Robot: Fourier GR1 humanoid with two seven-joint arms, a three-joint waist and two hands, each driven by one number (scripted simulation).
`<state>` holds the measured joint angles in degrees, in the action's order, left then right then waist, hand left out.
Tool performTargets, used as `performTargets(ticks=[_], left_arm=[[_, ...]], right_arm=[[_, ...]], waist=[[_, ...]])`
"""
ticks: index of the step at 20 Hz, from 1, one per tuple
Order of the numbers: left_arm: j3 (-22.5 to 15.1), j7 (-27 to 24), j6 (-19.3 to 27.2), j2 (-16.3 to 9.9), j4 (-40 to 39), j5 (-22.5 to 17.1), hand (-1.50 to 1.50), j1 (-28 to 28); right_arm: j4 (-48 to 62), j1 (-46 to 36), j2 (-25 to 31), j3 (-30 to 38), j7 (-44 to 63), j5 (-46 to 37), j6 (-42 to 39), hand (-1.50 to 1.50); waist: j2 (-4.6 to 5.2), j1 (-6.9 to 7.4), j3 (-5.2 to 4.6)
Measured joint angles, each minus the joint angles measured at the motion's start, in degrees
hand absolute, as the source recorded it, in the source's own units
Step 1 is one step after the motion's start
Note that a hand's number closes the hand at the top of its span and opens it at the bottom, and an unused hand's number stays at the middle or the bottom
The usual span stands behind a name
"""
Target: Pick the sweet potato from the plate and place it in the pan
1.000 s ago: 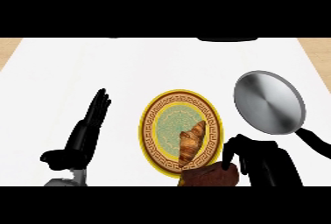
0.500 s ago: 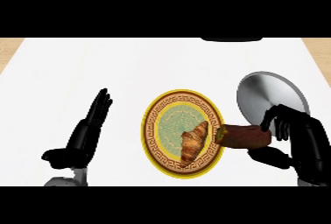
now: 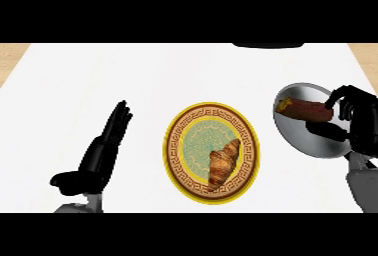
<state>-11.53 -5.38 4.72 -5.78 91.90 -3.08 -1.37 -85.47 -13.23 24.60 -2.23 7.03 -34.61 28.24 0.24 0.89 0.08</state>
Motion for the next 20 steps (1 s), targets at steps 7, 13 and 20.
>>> performTargets(ticks=[7, 13, 20], left_arm=[[0.67, -0.70, -1.15, 0.01, -1.05, 0.00, 0.00, -0.20], [0.27, 0.33, -1.40, 0.33, -0.44, 0.29, 0.00, -1.16], [0.31, 0.62, -1.35, 1.08, -1.56, 0.48, 0.00, -2.47]], right_arm=[[24.03, -12.70, 0.56, 8.54, -15.67, 7.28, 1.88, 1.50], [40.81, -19.27, 2.74, 8.17, -16.61, 6.33, -5.15, -1.50], [55.82, -27.20, 1.58, 7.61, -20.12, 7.57, -17.27, -1.50]], waist=[[0.12, 0.38, 0.00], [0.59, 1.75, -0.04], [0.79, 2.09, 0.07]])
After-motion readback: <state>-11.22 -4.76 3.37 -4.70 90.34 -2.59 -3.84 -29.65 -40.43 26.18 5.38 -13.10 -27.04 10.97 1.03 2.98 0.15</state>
